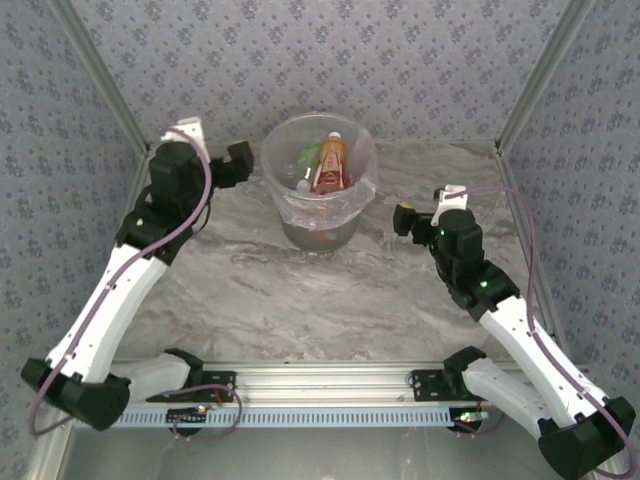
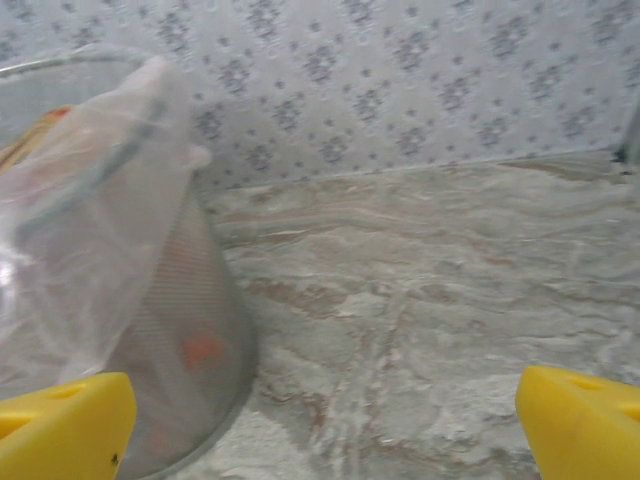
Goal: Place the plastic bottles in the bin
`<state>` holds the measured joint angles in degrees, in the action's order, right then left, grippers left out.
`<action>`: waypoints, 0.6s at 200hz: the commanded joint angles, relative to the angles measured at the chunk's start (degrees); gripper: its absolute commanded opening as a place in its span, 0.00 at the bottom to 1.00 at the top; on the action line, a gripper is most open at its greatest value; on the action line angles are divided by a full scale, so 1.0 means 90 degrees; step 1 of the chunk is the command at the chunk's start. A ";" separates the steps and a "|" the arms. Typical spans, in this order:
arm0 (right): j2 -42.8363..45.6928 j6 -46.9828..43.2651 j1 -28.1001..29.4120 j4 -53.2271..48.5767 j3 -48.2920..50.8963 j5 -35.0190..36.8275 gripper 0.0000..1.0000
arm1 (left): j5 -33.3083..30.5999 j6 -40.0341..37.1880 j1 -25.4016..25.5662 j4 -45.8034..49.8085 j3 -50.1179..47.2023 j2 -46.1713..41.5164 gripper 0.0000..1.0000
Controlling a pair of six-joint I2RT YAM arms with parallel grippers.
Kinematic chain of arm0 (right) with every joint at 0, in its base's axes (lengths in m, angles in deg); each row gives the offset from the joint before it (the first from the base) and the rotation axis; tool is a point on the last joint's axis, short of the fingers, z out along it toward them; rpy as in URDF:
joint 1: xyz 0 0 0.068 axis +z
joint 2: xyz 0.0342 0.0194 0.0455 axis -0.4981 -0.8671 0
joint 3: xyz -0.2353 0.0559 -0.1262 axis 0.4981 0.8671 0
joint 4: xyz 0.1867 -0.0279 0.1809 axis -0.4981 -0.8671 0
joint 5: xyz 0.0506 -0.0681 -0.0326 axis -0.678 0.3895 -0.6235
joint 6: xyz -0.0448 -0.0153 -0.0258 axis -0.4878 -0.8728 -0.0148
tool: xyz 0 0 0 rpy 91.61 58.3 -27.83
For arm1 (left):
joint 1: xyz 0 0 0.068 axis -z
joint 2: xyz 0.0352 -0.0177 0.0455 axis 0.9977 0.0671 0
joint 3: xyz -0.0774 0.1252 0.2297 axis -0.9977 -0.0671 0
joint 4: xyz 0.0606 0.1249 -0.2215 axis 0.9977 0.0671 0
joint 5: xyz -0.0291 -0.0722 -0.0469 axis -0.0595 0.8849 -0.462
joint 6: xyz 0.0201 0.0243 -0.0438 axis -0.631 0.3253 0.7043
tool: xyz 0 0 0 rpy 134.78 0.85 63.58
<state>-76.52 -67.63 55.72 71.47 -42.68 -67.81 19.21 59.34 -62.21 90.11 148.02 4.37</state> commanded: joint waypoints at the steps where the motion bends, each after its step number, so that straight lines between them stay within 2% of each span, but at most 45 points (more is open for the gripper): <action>1: 0.0190 -0.0148 -0.0183 -0.0130 0.0186 0.0732 1.00 | -0.1366 -0.0170 -0.0479 -0.0502 -0.0765 -0.0329 0.99; 15: 0.0273 -0.0148 -0.0342 -0.0102 0.0313 0.0843 1.00 | -0.1547 -0.0040 -0.0943 -0.0575 -0.1203 -0.0468 0.99; 52: 0.0407 -0.0109 -0.0872 0.0141 0.0809 0.1046 1.00 | -0.1435 0.0364 -0.1960 -0.0952 -0.2341 -0.0343 0.99; 84: 0.0393 -0.0265 -0.1427 0.0758 0.1490 0.1002 1.00 | -0.1432 0.0115 -0.2118 -0.1903 -0.3584 -0.0254 0.99; 107: 0.0288 -0.0141 -0.1976 0.1212 0.2004 0.0602 1.00 | -0.1527 -0.0331 -0.2146 -0.2774 -0.4373 -0.0051 0.99; 120: 0.0214 -0.0010 -0.2277 0.1357 0.2208 0.0394 1.00 | -0.1372 -0.0879 -0.2154 -0.3534 -0.4787 0.0162 1.00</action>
<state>-73.90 -68.97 38.98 78.34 -25.69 -61.54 7.17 58.64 -80.96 72.71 109.53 3.63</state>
